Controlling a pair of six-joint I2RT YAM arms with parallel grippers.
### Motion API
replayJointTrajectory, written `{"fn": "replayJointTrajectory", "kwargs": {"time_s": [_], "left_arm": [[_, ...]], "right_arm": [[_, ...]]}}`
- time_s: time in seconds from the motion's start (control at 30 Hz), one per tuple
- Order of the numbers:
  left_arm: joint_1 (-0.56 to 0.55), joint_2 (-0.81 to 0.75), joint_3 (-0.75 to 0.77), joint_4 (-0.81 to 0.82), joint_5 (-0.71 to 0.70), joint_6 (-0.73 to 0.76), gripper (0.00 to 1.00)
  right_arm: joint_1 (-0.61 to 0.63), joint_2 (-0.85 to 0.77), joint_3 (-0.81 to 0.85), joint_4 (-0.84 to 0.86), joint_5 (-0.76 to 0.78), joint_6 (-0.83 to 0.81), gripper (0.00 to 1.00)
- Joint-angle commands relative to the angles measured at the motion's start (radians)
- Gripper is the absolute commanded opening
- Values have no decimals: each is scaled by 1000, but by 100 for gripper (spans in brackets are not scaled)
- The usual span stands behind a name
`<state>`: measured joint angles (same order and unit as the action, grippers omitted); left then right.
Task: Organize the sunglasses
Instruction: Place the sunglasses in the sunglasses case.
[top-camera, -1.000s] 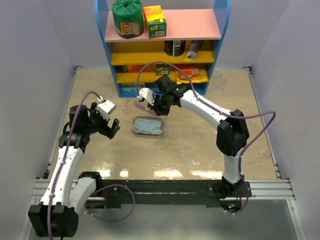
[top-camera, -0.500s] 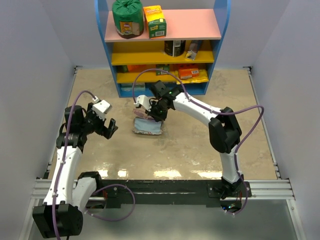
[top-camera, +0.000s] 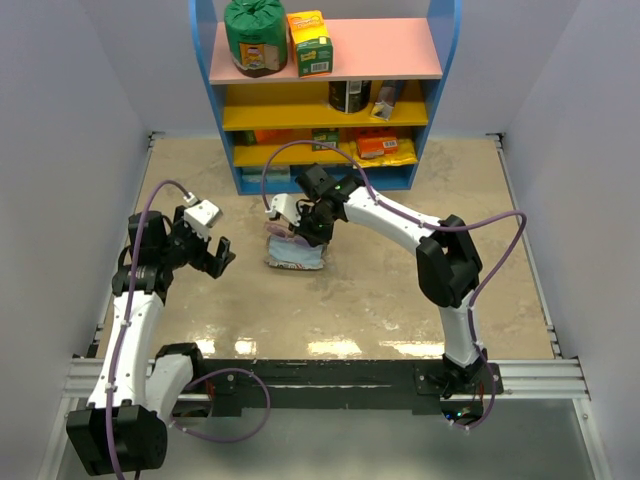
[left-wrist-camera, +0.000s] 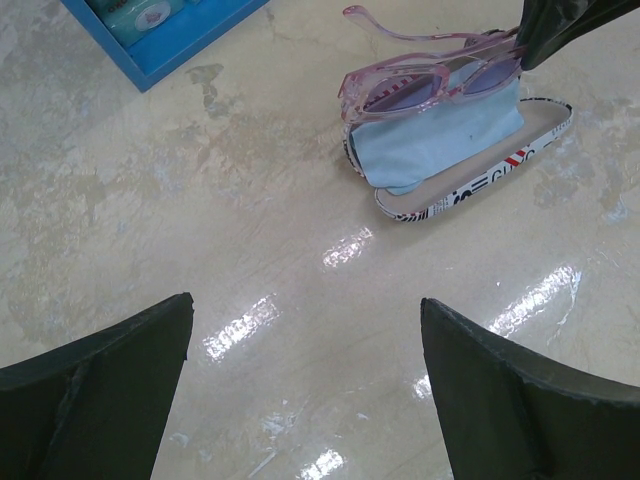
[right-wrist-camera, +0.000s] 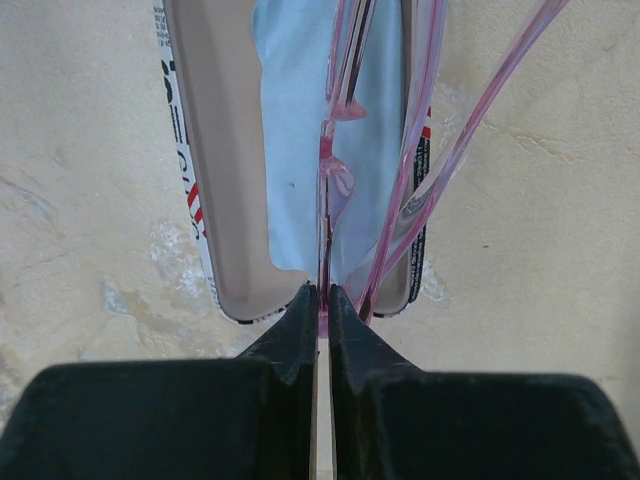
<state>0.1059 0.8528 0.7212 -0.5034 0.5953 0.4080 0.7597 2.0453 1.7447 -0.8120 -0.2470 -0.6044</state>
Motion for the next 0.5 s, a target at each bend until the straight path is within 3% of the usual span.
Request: {"fn": "replayJointTrajectory", "kwargs": {"time_s": [0.0, 0.47], "left_arm": [[17, -6, 0, 16, 29, 20, 99], [35, -3, 1, 14, 32, 22, 99]], "right_arm": [[9, -2, 18, -13, 23, -12, 0], [10, -47, -5, 54, 80, -5, 0]]}}
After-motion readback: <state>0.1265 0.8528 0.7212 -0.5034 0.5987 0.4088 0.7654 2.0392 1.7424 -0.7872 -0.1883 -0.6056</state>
